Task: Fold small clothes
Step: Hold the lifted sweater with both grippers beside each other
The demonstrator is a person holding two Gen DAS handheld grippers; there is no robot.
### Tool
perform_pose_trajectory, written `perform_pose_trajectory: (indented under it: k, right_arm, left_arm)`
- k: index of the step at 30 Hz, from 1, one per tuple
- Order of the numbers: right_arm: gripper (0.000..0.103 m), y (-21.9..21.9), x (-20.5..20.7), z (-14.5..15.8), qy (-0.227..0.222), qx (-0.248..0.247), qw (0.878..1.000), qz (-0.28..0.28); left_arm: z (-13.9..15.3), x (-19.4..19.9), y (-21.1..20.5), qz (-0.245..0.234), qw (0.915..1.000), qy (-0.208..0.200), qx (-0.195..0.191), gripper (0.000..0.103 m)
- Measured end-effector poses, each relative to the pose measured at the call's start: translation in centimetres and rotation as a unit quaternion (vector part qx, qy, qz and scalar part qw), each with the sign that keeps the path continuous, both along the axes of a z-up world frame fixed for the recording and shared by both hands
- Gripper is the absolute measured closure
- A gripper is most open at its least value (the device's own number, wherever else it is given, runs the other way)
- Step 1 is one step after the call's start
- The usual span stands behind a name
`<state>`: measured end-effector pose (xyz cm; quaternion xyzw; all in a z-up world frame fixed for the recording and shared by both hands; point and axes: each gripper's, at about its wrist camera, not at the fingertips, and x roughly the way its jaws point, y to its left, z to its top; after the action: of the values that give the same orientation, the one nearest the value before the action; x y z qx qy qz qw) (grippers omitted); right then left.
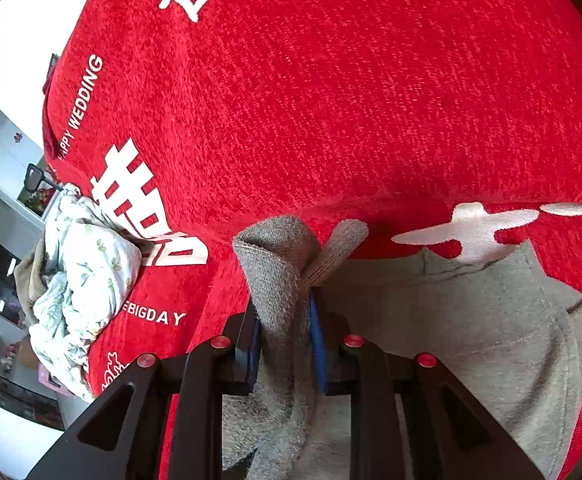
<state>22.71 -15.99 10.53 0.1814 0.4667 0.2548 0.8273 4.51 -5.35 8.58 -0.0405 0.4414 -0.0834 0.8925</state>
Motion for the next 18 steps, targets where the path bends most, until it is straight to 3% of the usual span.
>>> perform_pose_trajectory:
  k: [18]
  right_arm:
    - [0.08, -5.4, -0.4, -1.5, 0.0, 0.061, 0.998, 0.004]
  left_arm:
    - [-0.9, -0.4, -4.9, -0.035, 0.9968, -0.006, 0.072, 0.093]
